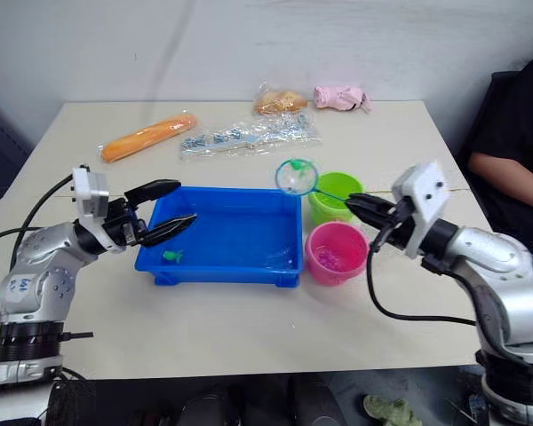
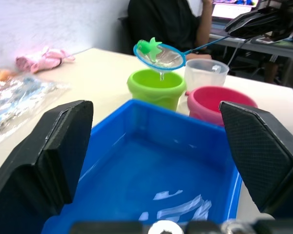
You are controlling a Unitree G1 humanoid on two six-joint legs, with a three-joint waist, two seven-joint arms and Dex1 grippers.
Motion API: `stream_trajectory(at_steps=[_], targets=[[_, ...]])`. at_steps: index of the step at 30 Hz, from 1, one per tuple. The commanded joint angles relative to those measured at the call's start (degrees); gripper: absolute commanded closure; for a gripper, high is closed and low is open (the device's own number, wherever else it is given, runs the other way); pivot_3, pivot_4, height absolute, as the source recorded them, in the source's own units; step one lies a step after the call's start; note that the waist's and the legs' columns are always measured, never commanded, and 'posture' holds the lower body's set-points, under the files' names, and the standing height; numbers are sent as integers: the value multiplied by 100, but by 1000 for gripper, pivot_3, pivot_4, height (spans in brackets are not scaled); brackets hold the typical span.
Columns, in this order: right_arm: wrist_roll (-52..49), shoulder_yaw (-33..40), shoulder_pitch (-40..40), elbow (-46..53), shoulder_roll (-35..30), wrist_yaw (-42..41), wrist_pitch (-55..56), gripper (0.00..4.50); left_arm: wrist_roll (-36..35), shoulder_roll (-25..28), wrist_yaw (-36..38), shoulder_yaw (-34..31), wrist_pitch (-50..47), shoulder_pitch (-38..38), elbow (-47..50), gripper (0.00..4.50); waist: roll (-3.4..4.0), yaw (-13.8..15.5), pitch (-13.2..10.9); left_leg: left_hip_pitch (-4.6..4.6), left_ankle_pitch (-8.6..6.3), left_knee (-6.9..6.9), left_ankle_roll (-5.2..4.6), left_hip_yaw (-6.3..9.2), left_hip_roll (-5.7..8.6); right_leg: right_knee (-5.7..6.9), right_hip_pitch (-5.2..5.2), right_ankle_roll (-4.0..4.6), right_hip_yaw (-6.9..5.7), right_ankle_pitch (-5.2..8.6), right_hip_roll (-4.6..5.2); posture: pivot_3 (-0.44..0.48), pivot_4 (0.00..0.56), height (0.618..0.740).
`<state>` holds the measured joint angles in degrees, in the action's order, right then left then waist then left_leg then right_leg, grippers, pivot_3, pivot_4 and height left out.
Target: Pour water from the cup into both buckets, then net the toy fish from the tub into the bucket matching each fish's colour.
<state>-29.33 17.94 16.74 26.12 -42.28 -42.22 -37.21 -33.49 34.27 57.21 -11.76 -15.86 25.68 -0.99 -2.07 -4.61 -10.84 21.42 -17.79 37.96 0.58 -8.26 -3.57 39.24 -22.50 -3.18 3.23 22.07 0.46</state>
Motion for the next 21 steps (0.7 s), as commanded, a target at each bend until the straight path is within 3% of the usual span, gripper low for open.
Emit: stream_trajectory(at_steps=[1, 8, 21], targets=[[162, 389, -156, -192, -237, -26, 381, 4500, -53, -66, -1, 104, -79, 146, 184, 58, 0, -18, 0, -1, 0, -1, 0, 0, 0, 1, 0, 0, 1, 0, -2, 0, 150, 740], [859, 109, -347, -823, -512, -151, 1327, 4500, 15, -242, -64, 342, -100, 222, 252, 58, 1, -19, 0, -6, 0, 1, 1, -4, -1, 4, 1, 0, 6, 0, -3, 0, 150, 740], [3267, -792, -13, -1952, -866, 766, 3831, 4500, 21, -432, -226, 447, -50, 124, 415, 58, 3, -6, -1, -10, 1, 4, 2, -7, -1, 9, 2, 0, 8, 0, -4, 0, 150, 740]])
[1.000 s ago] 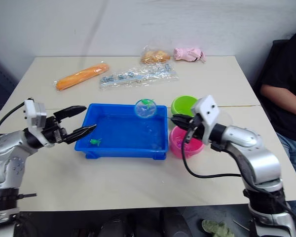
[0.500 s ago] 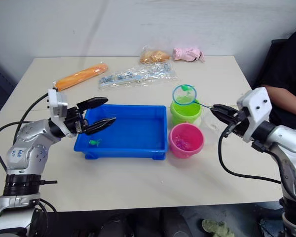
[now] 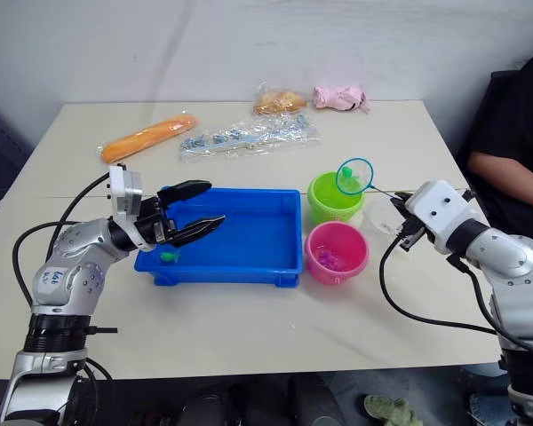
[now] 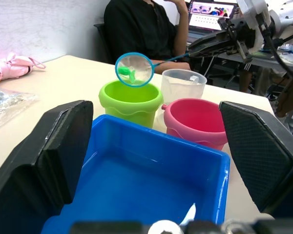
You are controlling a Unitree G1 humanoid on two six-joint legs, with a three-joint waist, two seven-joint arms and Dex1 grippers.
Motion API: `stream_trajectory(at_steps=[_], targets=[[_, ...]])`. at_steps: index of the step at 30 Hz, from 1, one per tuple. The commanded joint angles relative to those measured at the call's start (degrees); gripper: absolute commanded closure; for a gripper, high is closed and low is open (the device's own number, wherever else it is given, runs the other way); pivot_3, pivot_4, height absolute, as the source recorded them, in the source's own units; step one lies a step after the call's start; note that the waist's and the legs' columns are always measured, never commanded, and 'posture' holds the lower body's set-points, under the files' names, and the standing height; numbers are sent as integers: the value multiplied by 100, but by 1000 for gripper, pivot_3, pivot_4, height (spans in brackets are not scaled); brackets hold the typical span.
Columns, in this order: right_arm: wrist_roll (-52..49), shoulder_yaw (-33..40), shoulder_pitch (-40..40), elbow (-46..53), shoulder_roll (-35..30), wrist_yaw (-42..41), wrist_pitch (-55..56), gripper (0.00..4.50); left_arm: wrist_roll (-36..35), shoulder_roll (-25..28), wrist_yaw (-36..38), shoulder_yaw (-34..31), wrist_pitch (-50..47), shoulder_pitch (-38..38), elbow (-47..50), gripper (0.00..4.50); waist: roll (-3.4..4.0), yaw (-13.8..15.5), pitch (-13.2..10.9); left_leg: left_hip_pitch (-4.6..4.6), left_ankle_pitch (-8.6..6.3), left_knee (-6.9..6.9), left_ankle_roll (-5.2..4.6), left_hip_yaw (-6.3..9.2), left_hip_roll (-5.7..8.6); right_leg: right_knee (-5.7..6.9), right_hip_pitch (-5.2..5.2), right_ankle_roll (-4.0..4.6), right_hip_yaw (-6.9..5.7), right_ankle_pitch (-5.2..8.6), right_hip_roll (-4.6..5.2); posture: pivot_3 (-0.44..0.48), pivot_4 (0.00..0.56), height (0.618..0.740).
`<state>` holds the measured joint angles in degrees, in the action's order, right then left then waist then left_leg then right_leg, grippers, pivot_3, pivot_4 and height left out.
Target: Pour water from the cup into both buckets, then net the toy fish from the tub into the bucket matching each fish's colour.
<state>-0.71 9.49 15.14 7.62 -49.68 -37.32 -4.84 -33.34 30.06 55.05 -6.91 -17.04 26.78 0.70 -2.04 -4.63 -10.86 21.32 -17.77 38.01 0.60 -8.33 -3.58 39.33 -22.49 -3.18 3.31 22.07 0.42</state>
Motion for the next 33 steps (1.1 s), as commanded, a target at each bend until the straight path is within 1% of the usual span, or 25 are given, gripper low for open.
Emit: stream_trajectory(at_steps=[1, 8, 12, 14, 18, 24, 28, 33], targets=[[553, 0, 167, -180, -168, 330, 786, 4500, 2, -15, -13, -39, 76, 6, 248, 58, 0, -8, 0, -1, 0, 0, 0, 0, 0, 1, 0, 0, 0, 0, 0, 0, 150, 740], [1413, -245, 166, -672, -437, 675, 2300, 4500, 16, -43, -6, -50, 154, -1, 212, 58, 1, -7, 0, -3, 1, 3, 2, -2, 0, 6, 0, 0, 2, 0, 0, 0, 150, 740], [1817, -328, 194, -897, -582, 908, 2933, 4500, 33, -51, 11, -50, 229, 0, 168, 58, 1, -10, 0, -3, 1, 4, 2, -2, 0, 7, 1, 0, 2, 0, 0, 0, 150, 740], [2253, -347, 211, -977, -714, 1217, 3325, 4500, 39, -61, 14, -51, 266, 7, 147, 58, 2, -13, -1, -4, 1, 5, 2, -2, 0, 9, 1, 0, 2, 0, 0, 0, 150, 740], [2790, -423, 232, -1262, -881, 1653, 3876, 4500, 60, -79, 26, -48, 338, 20, 102, 58, 3, -15, -1, -6, 1, 6, 2, -2, -1, 10, 2, 0, 2, 0, 0, 0, 150, 740], [3919, -492, 227, -1702, -1097, 2923, 4935, 4500, 80, -107, 43, -60, 441, 54, 6, 58, 3, -19, -1, -8, 2, 9, 3, -5, -1, 15, 2, 0, 5, 0, -1, 0, 150, 740], [4187, -595, 314, -1949, -1116, 3282, 5057, 4500, 81, -125, 46, -56, 481, 93, -46, 58, 3, -20, -1, -11, 3, 11, 4, -6, -1, 18, 2, 0, 6, 0, -1, 0, 150, 740], [4347, -642, 404, -1904, -1083, 3618, 5045, 4500, 63, -118, 52, -75, 490, 35, -8, 58, 5, -28, -1, -13, 4, 13, 6, -8, -1, 24, 1, 1, 8, 0, -1, 0, 150, 740]])
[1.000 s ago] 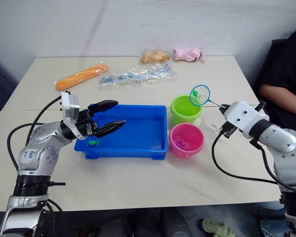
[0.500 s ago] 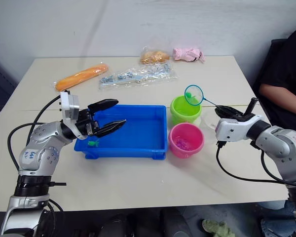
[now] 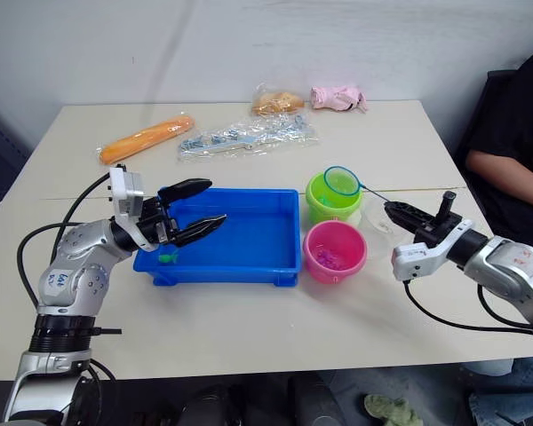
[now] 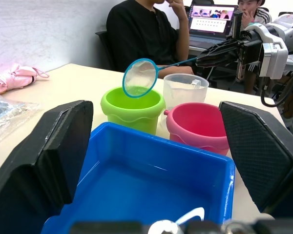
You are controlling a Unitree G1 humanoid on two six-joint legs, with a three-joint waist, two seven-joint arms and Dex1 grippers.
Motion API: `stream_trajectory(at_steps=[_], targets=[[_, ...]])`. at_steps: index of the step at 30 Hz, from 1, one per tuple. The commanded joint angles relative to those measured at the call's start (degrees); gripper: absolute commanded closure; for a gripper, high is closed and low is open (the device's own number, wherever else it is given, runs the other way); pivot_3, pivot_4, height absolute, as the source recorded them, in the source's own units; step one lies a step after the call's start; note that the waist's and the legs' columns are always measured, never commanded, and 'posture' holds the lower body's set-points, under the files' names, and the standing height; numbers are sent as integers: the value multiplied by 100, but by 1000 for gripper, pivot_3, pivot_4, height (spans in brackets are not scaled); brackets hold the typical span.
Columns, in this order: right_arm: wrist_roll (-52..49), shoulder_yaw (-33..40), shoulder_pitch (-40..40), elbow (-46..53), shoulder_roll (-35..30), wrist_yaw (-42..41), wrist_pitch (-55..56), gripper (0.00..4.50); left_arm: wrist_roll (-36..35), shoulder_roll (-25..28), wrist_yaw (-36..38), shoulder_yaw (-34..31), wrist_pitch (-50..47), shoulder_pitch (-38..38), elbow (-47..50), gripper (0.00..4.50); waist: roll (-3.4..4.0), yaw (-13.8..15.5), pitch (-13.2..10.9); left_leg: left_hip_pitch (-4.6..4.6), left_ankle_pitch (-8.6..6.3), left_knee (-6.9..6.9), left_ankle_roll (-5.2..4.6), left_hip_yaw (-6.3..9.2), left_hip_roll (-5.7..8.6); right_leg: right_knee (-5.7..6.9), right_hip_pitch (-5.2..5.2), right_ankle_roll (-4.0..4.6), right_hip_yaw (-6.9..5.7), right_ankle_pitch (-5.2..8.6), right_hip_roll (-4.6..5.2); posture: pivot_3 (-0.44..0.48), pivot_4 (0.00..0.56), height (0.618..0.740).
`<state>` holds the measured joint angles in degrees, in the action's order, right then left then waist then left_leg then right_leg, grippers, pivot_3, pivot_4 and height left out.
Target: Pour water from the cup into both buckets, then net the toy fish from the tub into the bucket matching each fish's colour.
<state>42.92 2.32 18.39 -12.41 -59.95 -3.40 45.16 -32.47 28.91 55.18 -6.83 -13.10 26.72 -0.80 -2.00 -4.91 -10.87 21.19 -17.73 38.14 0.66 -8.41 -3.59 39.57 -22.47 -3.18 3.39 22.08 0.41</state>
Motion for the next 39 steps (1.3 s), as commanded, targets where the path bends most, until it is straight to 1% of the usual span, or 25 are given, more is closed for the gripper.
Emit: stream_trajectory(at_steps=[1, 5, 8, 11, 14, 16, 19, 21, 23, 26, 29, 31, 33, 39], targets=[[-134, 83, 78, 108, -10, 198, 7, 4500, -29, 0, 38, -88, 93, 33, 151, 58, 0, 7, 0, 0, 0, 0, 1, 0, 0, 2, 0, 0, 0, 0, 0, 0, 150, 740], [-970, 203, 130, 287, 234, -114, -260, 4500, -51, 53, 38, -137, 67, 21, 182, 58, 0, 4, 0, 0, 1, 2, 1, 1, 0, 1, 2, 0, -1, 0, 0, 0, 150, 740], [-2333, 142, 260, 523, 497, -929, -734, 4500, -96, 171, 53, -271, 55, -45, 213, 58, 0, -7, 0, 0, 1, 2, 0, 1, 0, 4, 2, 0, 0, 0, -1, 0, 150, 740], [-4407, -171, 483, 1095, 881, -2336, -1781, 4500, -251, 396, 102, -613, 1, -214, 274, 58, 0, -29, 0, -4, 1, 3, 1, 1, -5, 8, 2, 0, 0, 0, -7, 0, 150, 740], [-6159, -408, 656, 1797, 1261, -3430, -3229, 4500, -346, 722, 207, -981, -55, -600, 368, 58, 0, -29, 0, -5, 2, 2, 2, 6, -9, 12, 2, 0, -3, 0, -8, 0, 150, 740], [-6650, -541, 746, 2134, 1384, -3874, -3828, 4500, -422, 890, 216, -1218, -105, -865, 449, 58, 0, -8, 0, -5, 2, 0, 2, 8, -10, 12, 2, 0, -4, 0, -6, 0, 150, 740], [-7101, -864, 1037, 2583, 1657, -4040, -5134, 4500, -444, 1129, 99, -1792, -80, -1362, 409, 58, 0, 11, 0, 2, 0, 4, -2, 13, -8, 6, 2, 0, -11, 0, 4, 0, 150, 740], [-7140, -1133, 1237, 2728, 1763, -4027, -6076, 4500, -467, 1176, -48, -2166, -24, -1618, 371, 58, -1, 11, 0, 2, -2, 5, -6, 13, -8, 7, 3, 0, -12, 0, 7, 0, 150, 740], [-7079, -1345, 1409, 2731, 1975, -3948, -6675, 4500, -512, 1190, -117, -2407, -74, -1873, 461, 58, -4, 16, 2, 3, -2, 4, -7, 16, -7, 4, 2, 0, -15, 0, 9, 0, 150, 740], [-6676, -1900, 1710, 2464, 2314, -4099, -7073, 4500, -533, 1157, -167, -2663, -121, -2333, 621, 58, -6, 11, 3, 4, -3, 0, -7, 17, -6, -2, 2, 1, -17, 0, 10, 0, 150, 740], [-6265, -2206, 1978, 2142, 2560, -4194, -7107, 4500, -592, 1132, -229, -2854, -135, -2639, 743, 58, -9, 1, 4, 8, -3, 0, -8, 17, -4, -4, 1, 1, -18, 0, 12, 0, 150, 740], [-5764, -2610, 2336, 1636, 2791, -4320, -6994, 4500, -624, 1154, -182, -3062, -216, -3104, 990, 58, -9, -18, 4, 9, -3, 1, -8, 17, -4, -5, -1, 2, -19, -1, 11, 0, 150, 740], [-5425, -2829, 2570, 1279, 3008, -4360, -6884, 4500, -669, 1193, -126, -3185, -299, -3414, 1156, 58, -12, -59, 6, 8, -3, -2, -9, 14, -3, -5, -1, 3, -17, -1, 12, 0, 150, 740], [-4854, -3243, 2963, 648, 3540, -4785, -6558, 4500, -769, 1425, 73, -3333, -512, -3880, 1411, 58, -12, -78, 6, 8, -4, -5, -9, 18, -4, -5, -2, 8, -22, 1, 10, 0, 150, 740]])
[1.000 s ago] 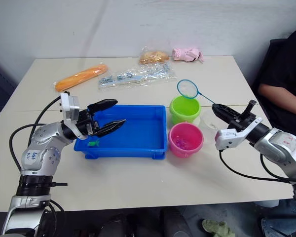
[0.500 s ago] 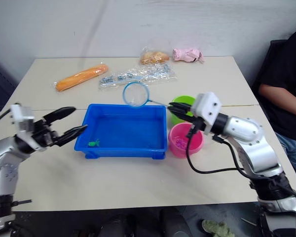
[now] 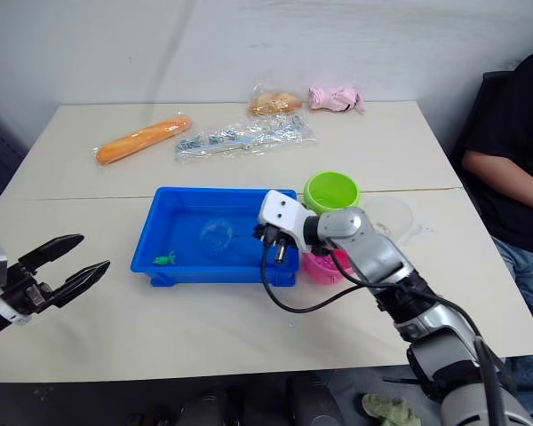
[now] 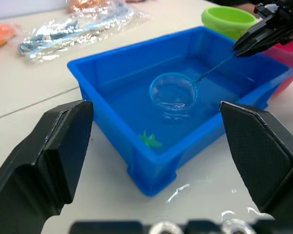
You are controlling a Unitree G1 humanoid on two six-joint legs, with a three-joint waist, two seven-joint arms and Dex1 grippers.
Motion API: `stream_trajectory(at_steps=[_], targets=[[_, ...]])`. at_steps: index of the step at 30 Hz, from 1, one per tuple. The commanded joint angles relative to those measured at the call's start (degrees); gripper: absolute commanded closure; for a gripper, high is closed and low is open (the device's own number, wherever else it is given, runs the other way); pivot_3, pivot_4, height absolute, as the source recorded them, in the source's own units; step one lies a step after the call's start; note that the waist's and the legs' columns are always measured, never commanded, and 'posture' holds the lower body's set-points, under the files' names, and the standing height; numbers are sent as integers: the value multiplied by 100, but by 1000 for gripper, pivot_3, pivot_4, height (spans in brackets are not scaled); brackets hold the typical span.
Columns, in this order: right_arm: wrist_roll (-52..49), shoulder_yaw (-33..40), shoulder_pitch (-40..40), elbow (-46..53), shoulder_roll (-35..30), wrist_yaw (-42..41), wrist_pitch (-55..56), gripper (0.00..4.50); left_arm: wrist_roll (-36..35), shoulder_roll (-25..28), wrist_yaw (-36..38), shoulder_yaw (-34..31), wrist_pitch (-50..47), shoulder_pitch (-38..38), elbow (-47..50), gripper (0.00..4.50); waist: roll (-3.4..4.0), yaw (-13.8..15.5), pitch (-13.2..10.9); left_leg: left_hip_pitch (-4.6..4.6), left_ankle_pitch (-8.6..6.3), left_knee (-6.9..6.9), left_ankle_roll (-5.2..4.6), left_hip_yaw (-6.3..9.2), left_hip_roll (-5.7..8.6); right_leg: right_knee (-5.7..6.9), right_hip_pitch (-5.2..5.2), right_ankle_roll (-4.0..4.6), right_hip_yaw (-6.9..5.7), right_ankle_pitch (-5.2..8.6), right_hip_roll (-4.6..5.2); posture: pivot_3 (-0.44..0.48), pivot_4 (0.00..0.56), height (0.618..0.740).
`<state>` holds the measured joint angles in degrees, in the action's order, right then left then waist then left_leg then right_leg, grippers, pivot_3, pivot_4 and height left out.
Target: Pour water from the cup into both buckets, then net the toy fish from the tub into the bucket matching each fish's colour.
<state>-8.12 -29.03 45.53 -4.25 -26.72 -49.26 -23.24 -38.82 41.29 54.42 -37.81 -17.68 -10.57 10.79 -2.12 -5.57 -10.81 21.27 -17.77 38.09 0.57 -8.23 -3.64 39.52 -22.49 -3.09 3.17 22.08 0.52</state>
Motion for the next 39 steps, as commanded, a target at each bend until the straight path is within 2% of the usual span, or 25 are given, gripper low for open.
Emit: stream_trajectory(at_steps=[1, 12, 16, 30, 39], targets=[[324, -168, 315, -273, 304, -299, 358, 4500, -111, 256, 226, -249, -48, -210, 261, 58, 0, -24, 0, 0, 0, 1, 0, -1, 0, 0, 1, 1, 0, -1, 0, 0, 150, 740], [774, -351, 801, -1174, 1204, -875, 812, 4500, 12, 1468, 1349, -335, -228, -380, -8, 58, -1, -118, -1, 1, 0, -4, 0, 1, 1, 2, -3, 9, -5, 1, 0, 0, 150, 740], [887, -341, 810, -1369, 1458, -913, 875, 4500, 124, 1644, 1471, -369, -176, -252, -282, 58, 1, -172, -2, 1, 0, -8, 1, 1, 1, 2, -4, 15, -7, 3, 1, 0, 150, 740], [541, 277, 532, -1514, 2354, -658, 872, 4500, 343, 1485, 1528, -559, -7, -331, -645, 58, -3, -290, 1, 3, -1, -14, 6, 1, 0, 5, -10, 19, -8, 5, 1, 0, 150, 740], [195, 586, 375, -984, 1973, -1147, 196, 4500, 323, 1363, 1433, -626, -44, -440, -504, 58, -2, -304, 0, 4, -3, -16, 7, 2, 0, 2, -10, 19, -8, 5, 1, 0, 150, 740]])
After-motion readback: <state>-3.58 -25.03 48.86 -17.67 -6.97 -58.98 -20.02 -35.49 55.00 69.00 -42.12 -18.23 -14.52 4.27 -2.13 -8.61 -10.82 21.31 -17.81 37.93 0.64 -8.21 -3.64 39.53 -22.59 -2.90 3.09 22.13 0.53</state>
